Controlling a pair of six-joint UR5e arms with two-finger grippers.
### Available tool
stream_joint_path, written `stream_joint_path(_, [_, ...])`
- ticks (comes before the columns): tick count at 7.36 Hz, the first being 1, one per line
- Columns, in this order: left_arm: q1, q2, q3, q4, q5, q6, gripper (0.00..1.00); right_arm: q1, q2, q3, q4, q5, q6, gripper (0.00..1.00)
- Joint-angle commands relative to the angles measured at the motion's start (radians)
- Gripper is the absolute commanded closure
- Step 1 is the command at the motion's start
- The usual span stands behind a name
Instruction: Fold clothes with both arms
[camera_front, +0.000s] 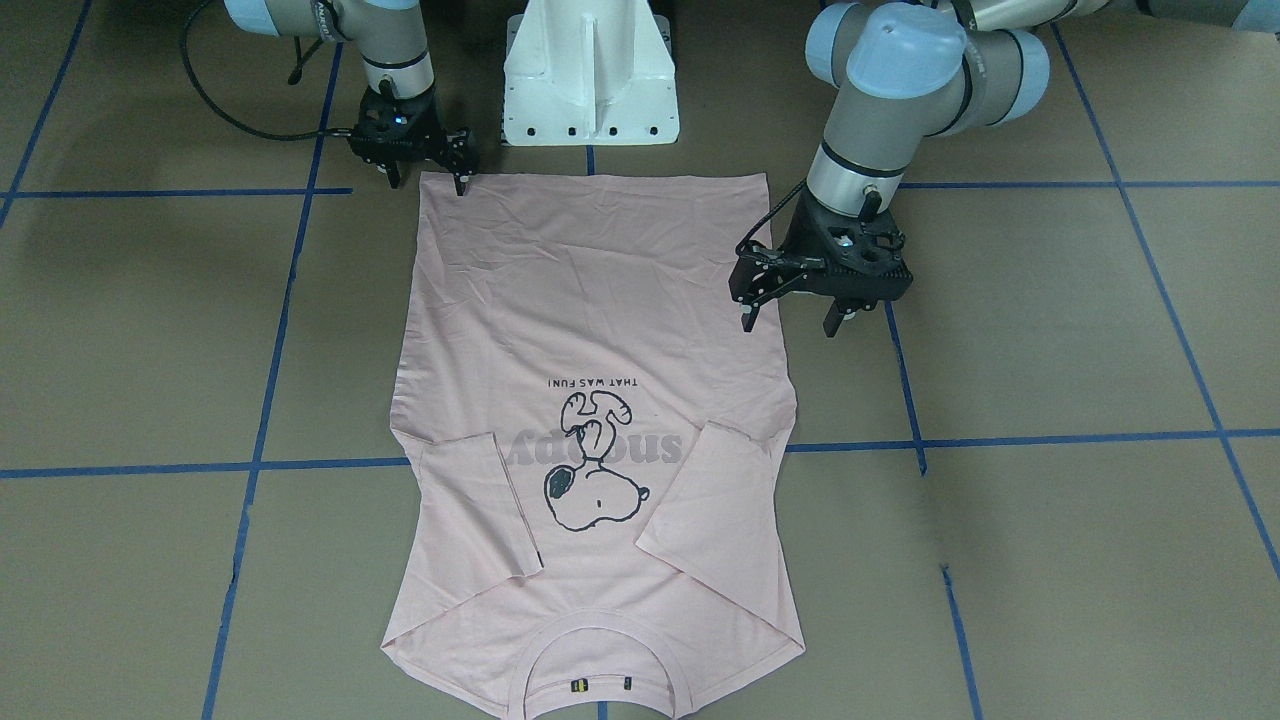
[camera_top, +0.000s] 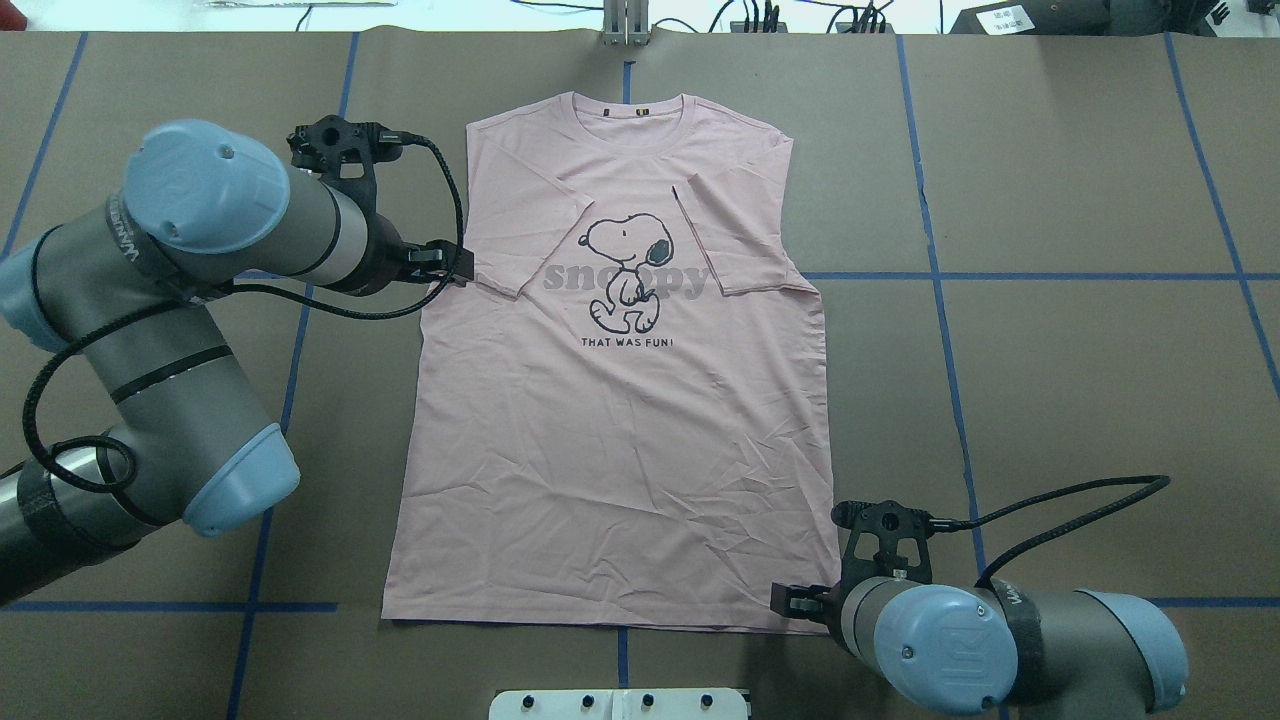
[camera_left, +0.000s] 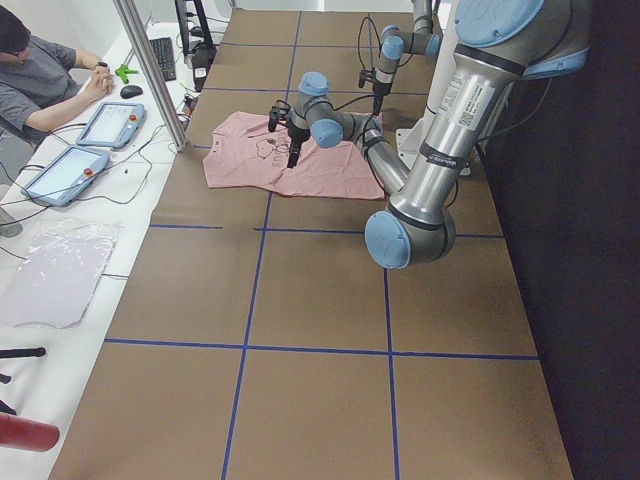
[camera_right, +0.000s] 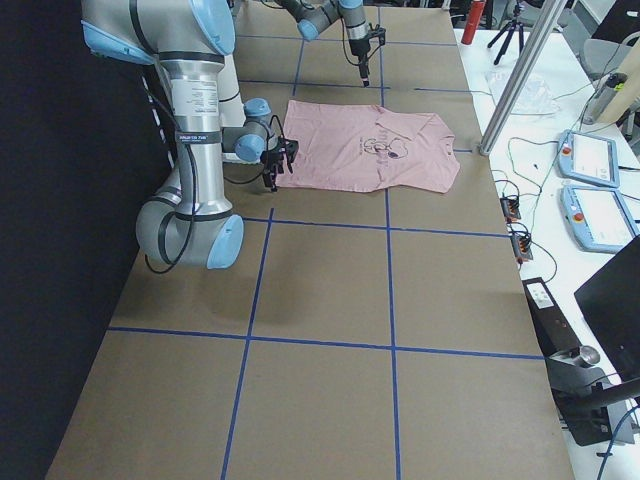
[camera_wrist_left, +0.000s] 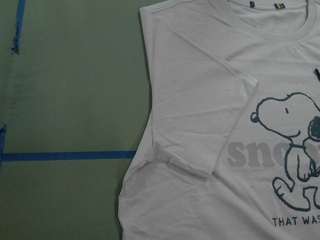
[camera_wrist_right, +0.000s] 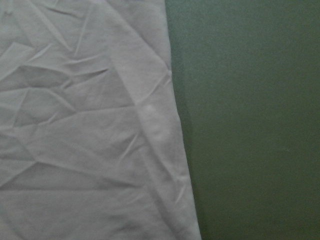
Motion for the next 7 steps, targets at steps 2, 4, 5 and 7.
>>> stream_joint_path(2, [0.0,0.0,-0.004,0.0,0.0,0.0,0.0,-0.005,-0.001,0.001,0.002,-0.001,0.005,0.62])
stream_joint_path(4, [0.0,0.0,-0.002,0.0,0.001,0.0,0.0,-0.006,-0.001,0.004,0.002,-0.001,0.005,0.89])
stream_joint_path(5, [0.0,0.0,-0.001,0.0,0.0,0.0,0.0,-0.007,-0.001,0.008,0.002,-0.001,0.004,0.97])
stream_joint_path(7, [0.0,-0.002,0.001,0.0,0.001,0.0,0.0,-0.005,0.005,0.012,0.002,-0.001,0.004,1.0])
